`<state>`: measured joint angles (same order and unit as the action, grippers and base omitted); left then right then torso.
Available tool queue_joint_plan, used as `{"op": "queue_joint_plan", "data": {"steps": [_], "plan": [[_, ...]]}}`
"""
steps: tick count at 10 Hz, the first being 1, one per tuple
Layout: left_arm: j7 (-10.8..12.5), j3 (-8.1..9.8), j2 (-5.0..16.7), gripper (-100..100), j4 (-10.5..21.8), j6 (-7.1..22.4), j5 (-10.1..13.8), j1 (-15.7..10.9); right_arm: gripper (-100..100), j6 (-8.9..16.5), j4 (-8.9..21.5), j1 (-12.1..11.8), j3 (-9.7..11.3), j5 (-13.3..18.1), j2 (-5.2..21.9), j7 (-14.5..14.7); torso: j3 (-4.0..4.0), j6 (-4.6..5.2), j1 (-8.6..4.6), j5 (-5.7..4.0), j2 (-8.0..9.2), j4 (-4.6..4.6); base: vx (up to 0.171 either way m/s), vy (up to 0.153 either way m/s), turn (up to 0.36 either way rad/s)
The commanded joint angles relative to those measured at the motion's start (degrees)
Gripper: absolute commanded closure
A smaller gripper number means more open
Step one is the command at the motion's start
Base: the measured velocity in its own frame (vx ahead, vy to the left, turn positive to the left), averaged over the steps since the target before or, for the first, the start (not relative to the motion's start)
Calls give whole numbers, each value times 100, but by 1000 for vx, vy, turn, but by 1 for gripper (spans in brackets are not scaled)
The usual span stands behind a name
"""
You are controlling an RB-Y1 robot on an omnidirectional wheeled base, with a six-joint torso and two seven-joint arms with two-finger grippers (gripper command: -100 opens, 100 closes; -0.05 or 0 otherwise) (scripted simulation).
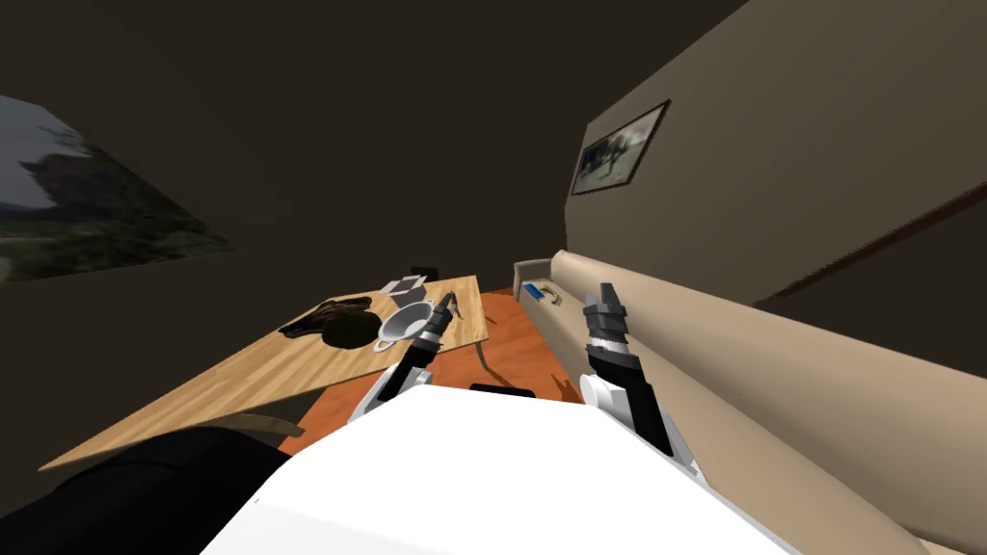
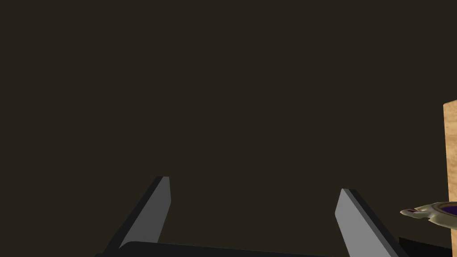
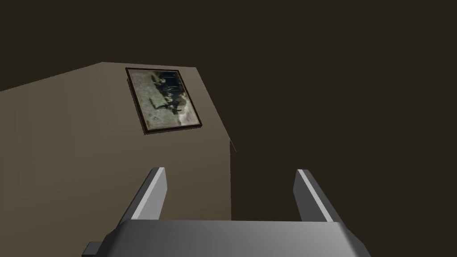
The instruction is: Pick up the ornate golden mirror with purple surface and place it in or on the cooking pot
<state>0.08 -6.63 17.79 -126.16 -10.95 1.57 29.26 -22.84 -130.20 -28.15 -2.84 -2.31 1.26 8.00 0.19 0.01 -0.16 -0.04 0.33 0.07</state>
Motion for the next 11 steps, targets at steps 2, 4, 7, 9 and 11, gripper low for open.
{"op": "queue_joint_plan", "data": {"steps": [2, 4, 7, 9, 11], "plan": [[67, -10, 296, -100, 224, 252, 74, 58, 0, 0, 0, 0, 0, 0, 0, 0, 0, -1, -3, 0, -1, 0, -64, -52, -111], [105, -69, 628, -100, 434, 597, 142, 138, 0, 0, 0, -1, 0, 0, 0, 0, -6, -1, 8, 1, -12, -2, -55, -35, -152], [127, -131, 988, -100, 661, 917, 222, 202, 0, 0, 0, -1, -1, 0, 0, 0, -10, -1, 8, 1, -18, -3, -36, -41, -113], [131, -165, 1182, -100, 783, 1095, 266, 226, 0, 0, 0, -1, 0, 0, 0, 0, -8, 0, -1, 0, -15, -3, -38, -53, -139], [123, -236, 1561, -100, 1044, 1400, 366, 251, 0, 0, 0, -1, -1, 0, 0, 0, -12, -2, 9, 1, -22, -4, -12, -44, -129]]}}
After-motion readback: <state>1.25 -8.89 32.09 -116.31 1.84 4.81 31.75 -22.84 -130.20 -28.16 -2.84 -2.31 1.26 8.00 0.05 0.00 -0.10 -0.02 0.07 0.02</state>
